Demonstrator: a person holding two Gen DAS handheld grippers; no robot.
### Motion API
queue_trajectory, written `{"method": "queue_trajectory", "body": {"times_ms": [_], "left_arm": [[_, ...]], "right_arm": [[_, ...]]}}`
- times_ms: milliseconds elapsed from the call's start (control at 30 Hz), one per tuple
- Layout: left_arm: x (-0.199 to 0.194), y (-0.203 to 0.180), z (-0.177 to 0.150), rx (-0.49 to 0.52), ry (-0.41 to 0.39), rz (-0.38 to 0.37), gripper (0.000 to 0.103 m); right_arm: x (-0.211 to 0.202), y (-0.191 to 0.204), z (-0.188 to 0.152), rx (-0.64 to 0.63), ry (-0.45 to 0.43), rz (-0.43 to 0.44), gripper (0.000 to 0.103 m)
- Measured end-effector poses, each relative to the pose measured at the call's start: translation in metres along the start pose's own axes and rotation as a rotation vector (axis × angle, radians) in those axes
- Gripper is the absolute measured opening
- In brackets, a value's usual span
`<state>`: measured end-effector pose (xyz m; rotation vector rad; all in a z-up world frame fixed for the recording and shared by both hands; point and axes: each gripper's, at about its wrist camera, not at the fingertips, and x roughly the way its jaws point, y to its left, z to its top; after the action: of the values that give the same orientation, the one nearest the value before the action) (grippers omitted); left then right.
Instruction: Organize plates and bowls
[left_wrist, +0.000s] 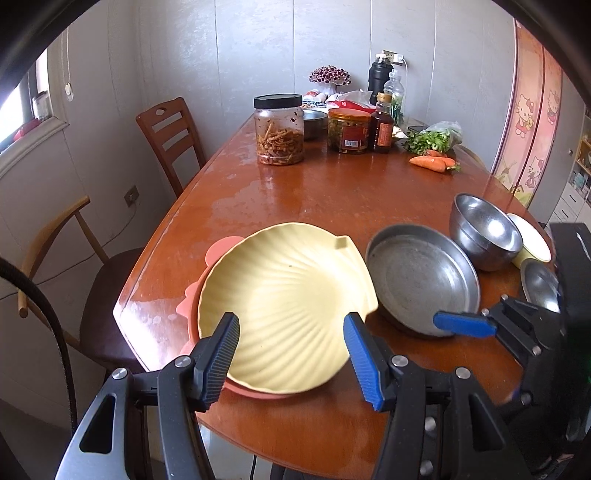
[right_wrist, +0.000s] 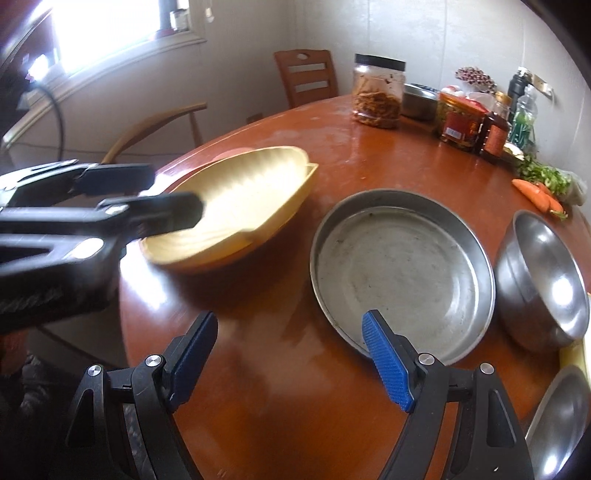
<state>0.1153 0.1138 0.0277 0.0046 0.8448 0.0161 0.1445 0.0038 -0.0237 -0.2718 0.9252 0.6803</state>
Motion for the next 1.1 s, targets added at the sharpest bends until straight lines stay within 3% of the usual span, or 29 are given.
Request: {"method": "queue_trajectory", "body": {"times_ms": [367, 1100], "left_arm": [[-0.016, -0.013, -0.018, 0.002, -0.009, 0.001, 0.058], [-0.025, -0.046, -0.043, 0.015, -0.010, -0.043, 0.058]], "right_arm": [[-0.034, 0.017, -0.042, -0.010, -0.022, 0.070, 0.082], [-0.075, 0.005, -0.081, 0.062, -0.081, 0.028, 0.082]]}}
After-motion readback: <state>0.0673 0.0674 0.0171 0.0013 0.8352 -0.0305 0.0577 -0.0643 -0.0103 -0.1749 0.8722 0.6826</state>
